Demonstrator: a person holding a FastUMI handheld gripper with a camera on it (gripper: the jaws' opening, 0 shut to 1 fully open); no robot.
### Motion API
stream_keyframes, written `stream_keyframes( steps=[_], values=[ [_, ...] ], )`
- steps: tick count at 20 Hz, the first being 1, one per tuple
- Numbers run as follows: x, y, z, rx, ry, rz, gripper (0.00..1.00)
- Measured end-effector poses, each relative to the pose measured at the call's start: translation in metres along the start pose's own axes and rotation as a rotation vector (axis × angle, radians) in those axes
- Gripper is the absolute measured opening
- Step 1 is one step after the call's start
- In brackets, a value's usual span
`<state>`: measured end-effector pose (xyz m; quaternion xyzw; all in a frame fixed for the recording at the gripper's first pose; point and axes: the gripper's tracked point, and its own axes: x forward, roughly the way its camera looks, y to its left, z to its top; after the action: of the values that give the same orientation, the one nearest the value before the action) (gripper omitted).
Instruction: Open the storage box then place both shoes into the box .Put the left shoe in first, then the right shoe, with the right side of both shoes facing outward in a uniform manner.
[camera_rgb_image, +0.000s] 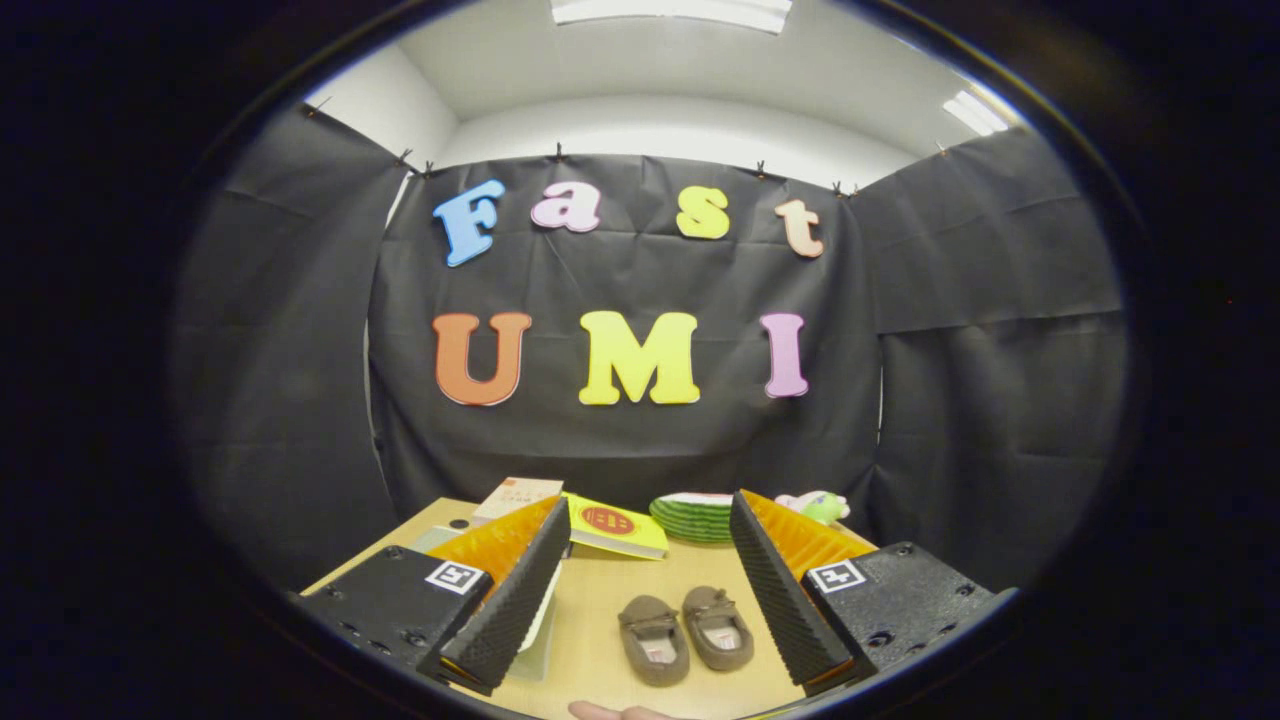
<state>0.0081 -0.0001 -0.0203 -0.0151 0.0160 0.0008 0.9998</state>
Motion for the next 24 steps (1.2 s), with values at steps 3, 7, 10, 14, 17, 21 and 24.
stream_keyframes(
  steps=[3,7,10,14,17,21,24],
  values=[
    [0.004,0.000,-0.007,-0.005,0.013,0.001,1.00],
    [0.015,-0.002,-0.022,0.024,0.042,0.010,1.00],
    [0.030,0.004,-0.046,0.074,0.104,0.064,1.00],
    [0.059,-0.008,-0.070,0.024,0.147,0.073,1.00],
    [0.080,0.000,-0.092,0.167,0.200,0.159,1.00],
    [0.113,0.008,-0.135,0.268,0.357,0.247,1.00],
    [0.133,0.021,-0.158,0.320,0.447,0.324,1.00]
  ],
)
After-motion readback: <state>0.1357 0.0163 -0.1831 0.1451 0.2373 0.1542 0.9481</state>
